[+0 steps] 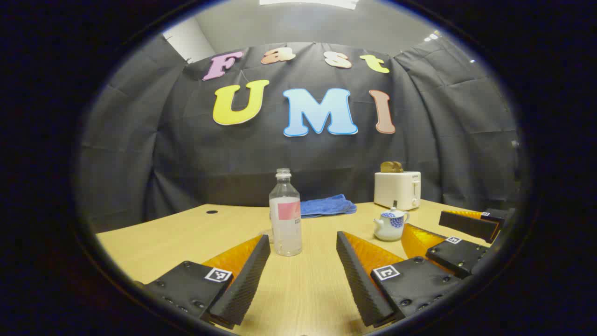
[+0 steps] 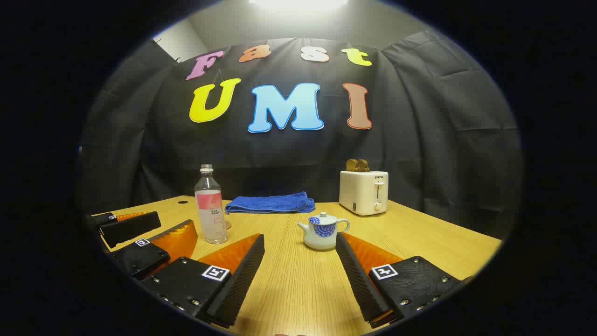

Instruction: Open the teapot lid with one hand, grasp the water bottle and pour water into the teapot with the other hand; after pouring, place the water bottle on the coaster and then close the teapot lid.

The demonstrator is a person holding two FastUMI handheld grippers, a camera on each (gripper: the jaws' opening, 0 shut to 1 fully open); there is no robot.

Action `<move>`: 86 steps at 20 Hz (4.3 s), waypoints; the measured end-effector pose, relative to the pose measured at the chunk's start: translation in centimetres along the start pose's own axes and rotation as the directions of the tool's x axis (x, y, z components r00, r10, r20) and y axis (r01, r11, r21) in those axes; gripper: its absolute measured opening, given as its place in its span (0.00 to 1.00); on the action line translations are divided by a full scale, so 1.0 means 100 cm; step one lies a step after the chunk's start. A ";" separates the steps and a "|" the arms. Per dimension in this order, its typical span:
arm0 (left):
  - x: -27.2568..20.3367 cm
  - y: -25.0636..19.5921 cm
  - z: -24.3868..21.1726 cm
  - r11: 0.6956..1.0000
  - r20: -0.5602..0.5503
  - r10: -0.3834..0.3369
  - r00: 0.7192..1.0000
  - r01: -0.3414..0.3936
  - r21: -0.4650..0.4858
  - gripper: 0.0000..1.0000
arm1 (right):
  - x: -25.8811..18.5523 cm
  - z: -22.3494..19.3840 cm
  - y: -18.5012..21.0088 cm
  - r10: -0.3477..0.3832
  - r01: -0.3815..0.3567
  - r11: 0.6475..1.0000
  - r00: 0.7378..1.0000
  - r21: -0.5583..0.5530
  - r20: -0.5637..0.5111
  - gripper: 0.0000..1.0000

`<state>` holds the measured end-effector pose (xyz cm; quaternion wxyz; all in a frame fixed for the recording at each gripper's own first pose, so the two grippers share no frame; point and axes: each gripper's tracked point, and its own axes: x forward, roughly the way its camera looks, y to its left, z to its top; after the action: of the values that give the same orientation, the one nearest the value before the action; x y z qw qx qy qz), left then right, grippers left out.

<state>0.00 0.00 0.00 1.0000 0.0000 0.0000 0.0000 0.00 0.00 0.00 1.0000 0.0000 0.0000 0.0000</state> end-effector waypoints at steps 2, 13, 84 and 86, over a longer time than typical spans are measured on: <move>0.000 -0.001 0.001 1.000 -0.001 0.000 1.000 0.000 0.000 1.00 | 0.000 0.000 0.000 -0.001 0.001 1.000 1.000 0.000 0.000 0.95; 0.001 -0.001 0.003 1.000 0.000 -0.002 1.000 0.002 0.000 1.00 | -0.001 0.000 0.000 0.000 0.000 1.000 1.000 -0.001 0.000 0.95; 0.117 0.046 0.028 1.000 -0.055 0.012 0.998 -0.013 -0.017 1.00 | 0.144 0.022 -0.055 -0.093 0.087 0.993 0.992 -0.078 -0.085 0.10; 0.117 0.043 0.027 1.000 -0.050 0.011 0.999 -0.011 -0.006 1.00 | 0.133 0.031 -0.054 -0.081 0.077 0.995 0.995 -0.069 -0.063 0.10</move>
<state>11.72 4.30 2.72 0.9997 -0.0032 0.0249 0.0054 13.26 -5.39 3.13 0.9981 -0.0335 0.0328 -0.0395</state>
